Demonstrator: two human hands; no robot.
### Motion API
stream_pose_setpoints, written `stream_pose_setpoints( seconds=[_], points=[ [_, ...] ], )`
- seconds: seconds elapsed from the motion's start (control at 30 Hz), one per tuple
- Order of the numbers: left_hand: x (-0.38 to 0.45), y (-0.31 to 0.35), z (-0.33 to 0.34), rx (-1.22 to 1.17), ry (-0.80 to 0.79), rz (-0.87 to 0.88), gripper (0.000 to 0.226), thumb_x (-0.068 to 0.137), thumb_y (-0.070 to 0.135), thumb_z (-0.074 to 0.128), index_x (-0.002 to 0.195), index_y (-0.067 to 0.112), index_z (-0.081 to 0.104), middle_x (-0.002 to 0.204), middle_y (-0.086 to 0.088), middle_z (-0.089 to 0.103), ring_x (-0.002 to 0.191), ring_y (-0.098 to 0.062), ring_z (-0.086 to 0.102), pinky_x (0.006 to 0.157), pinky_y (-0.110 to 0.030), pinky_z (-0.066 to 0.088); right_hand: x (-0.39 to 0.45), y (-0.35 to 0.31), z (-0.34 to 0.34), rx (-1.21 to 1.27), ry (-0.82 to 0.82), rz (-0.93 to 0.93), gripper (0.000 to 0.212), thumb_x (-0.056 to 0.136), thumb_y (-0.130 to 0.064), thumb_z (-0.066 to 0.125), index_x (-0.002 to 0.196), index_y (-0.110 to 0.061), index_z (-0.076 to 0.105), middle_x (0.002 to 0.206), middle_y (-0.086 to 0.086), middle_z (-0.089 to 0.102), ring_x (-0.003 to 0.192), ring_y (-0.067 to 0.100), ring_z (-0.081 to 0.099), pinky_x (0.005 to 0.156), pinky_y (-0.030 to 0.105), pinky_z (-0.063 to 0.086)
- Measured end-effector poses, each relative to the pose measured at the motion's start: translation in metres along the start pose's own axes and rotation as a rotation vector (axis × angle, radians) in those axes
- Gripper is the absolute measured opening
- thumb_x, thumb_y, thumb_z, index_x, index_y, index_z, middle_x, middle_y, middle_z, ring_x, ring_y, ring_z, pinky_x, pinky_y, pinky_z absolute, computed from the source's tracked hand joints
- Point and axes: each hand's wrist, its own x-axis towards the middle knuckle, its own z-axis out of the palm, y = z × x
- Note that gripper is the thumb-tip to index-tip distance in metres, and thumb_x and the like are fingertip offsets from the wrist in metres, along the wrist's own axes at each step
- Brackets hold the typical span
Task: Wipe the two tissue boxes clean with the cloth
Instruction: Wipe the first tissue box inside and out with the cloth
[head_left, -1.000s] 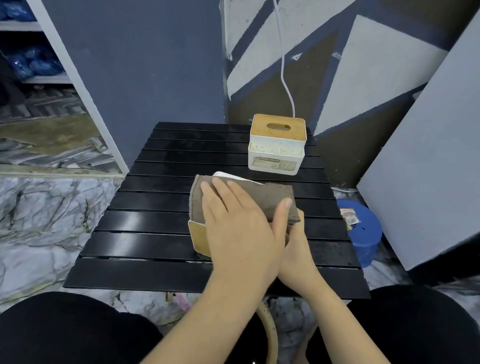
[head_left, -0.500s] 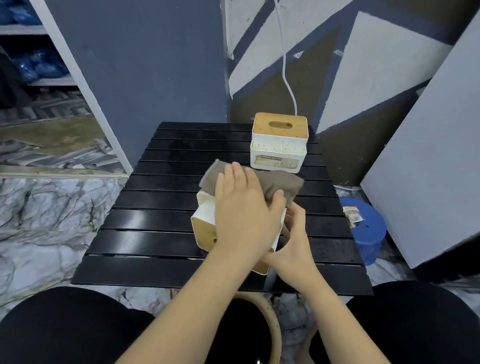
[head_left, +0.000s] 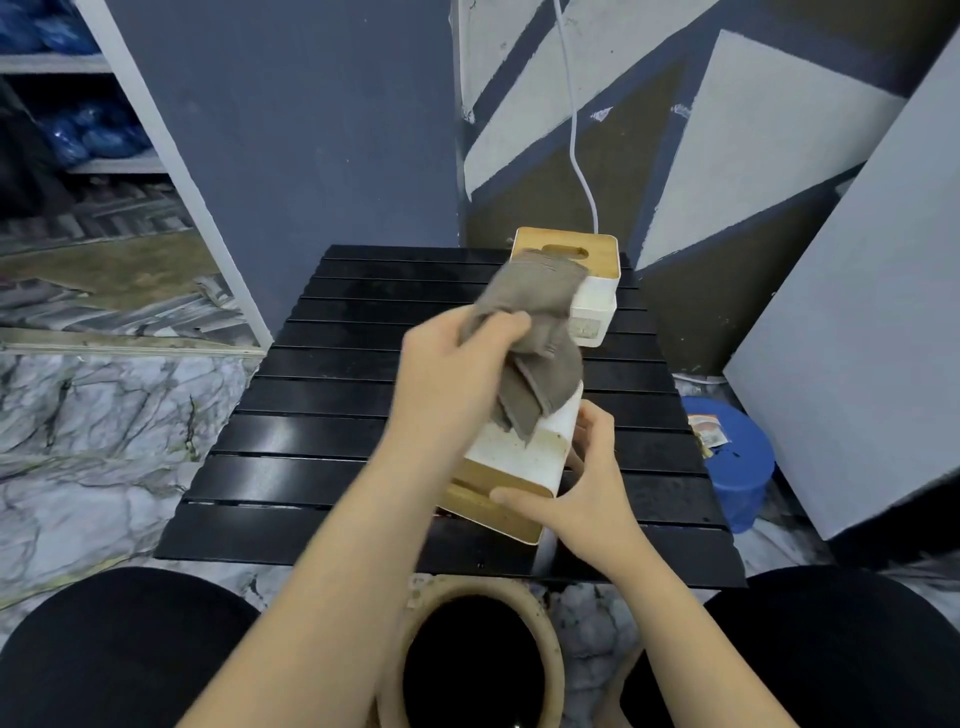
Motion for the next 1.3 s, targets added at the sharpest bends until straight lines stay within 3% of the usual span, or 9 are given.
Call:
stream_pose_setpoints(
  seconds=[0.07,0.2,0.43,0.53,0.63,0.73,0.97,1.17,1.3],
  points=[
    [0.017,-0.010,-0.023,0.305,-0.017,-0.057,0.044,0.086,0.045,0.065,0.122,0.020,0.069,0.116,0.006,0.071,0.108,-0.013,0.063,0.102,-0.038,0.045,-0.001,0.001,-0.001,-0.002,-0.011,-0.005,0.108,0.060,-0.017,0.100,0.142,-0.033,0.032,0.143,-0.027,0.043,0.126,-0.015,0.048,0.095,0.010,0.047],
    [0.026,-0.022,-0.040,0.538,-0.186,-0.078,0.077,0.100,0.036,0.058,0.162,0.037,0.011,0.169,0.009,0.016,0.155,-0.018,0.019,0.122,-0.036,0.019,-0.001,0.001,0.000,-0.010,-0.023,0.008,0.109,0.059,-0.021,0.101,0.141,-0.039,0.032,0.139,-0.036,0.044,0.129,-0.014,0.047,0.097,0.011,0.048],
    [0.018,-0.019,-0.024,0.742,-0.105,0.134,0.082,0.087,0.061,0.067,0.155,0.027,0.037,0.164,0.006,0.033,0.152,-0.014,0.027,0.121,-0.043,0.031,0.000,-0.011,-0.003,0.008,-0.080,-0.012,0.140,0.051,-0.038,0.103,0.155,-0.045,0.010,0.146,-0.035,0.036,0.138,-0.005,0.043,0.106,0.020,0.048],
    [0.018,-0.027,-0.018,0.770,-0.080,0.150,0.065,0.094,0.051,0.064,0.151,0.024,0.047,0.163,0.003,0.035,0.154,-0.020,0.024,0.123,-0.042,0.026,0.002,-0.020,-0.002,0.000,-0.098,-0.063,0.145,0.052,-0.028,0.103,0.158,-0.043,0.005,0.151,-0.032,0.033,0.140,-0.005,0.041,0.106,0.017,0.047],
    [0.021,-0.024,-0.016,0.697,-0.042,0.138,0.043,0.101,0.034,0.056,0.142,0.022,0.058,0.159,0.001,0.042,0.154,-0.022,0.022,0.128,-0.045,0.009,0.008,-0.022,0.000,-0.064,-0.057,-0.117,0.135,0.054,-0.034,0.103,0.157,-0.043,0.017,0.160,-0.012,0.032,0.145,0.009,0.040,0.115,0.040,0.046],
    [0.022,-0.022,-0.015,0.477,0.025,0.111,0.028,0.094,0.026,0.061,0.118,0.030,0.074,0.145,-0.001,0.059,0.144,-0.020,0.044,0.124,-0.054,0.021,0.010,-0.022,0.001,-0.098,-0.035,-0.130,0.126,0.056,-0.038,0.101,0.154,-0.045,0.022,0.159,-0.013,0.034,0.145,0.014,0.041,0.113,0.048,0.046],
    [0.029,-0.018,-0.010,0.712,-0.033,-0.032,0.068,0.083,0.041,0.073,0.145,0.028,0.050,0.144,0.008,0.055,0.146,-0.021,0.036,0.126,-0.054,0.001,0.009,-0.021,0.001,-0.110,-0.016,-0.126,0.123,0.059,-0.033,0.101,0.153,-0.049,0.023,0.159,-0.015,0.034,0.145,0.015,0.041,0.112,0.049,0.048],
    [0.035,-0.019,-0.021,0.463,-0.015,0.000,0.066,0.078,0.050,0.081,0.137,0.025,0.063,0.139,0.009,0.062,0.131,-0.013,0.053,0.112,-0.043,0.044,0.007,-0.022,0.001,-0.111,-0.016,-0.116,0.124,0.060,-0.034,0.101,0.154,-0.048,0.022,0.160,-0.018,0.032,0.147,0.013,0.038,0.115,0.048,0.045],
    [0.031,-0.028,-0.019,0.698,-0.071,0.141,0.047,0.095,0.035,0.065,0.140,0.021,0.060,0.153,0.002,0.051,0.152,-0.020,0.030,0.127,-0.050,0.013,0.007,-0.023,0.002,-0.099,-0.019,-0.110,0.124,0.060,-0.030,0.101,0.154,-0.047,0.022,0.160,-0.017,0.033,0.146,0.014,0.040,0.113,0.048,0.047]
  ],
)
